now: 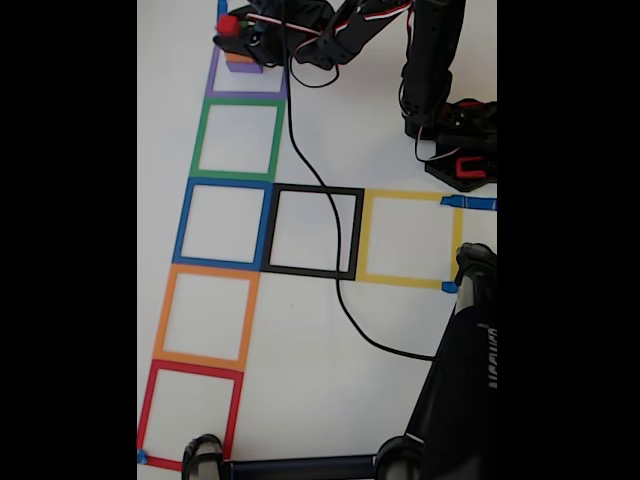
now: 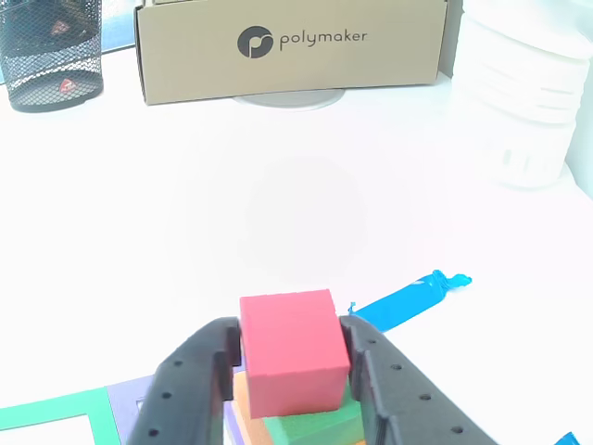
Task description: Tower of hanoi
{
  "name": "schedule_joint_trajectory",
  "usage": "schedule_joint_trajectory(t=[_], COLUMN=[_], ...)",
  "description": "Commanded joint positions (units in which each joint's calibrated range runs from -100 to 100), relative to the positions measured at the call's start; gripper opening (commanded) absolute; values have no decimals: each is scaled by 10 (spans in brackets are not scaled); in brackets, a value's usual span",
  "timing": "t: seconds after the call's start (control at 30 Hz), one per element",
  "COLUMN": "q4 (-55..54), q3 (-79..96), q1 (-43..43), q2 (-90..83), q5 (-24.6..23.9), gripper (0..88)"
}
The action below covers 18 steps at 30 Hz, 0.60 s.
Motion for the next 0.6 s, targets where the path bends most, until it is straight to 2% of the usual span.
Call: schedule_joint_trajectory(t=[0.0,0.33,0.57], q4=[-13,28,243], q3=[1,3,-27], q1=[-1,-6,-34], q2=[-5,-50,-211], q5=[5,5,5], gripper=[46,19,18])
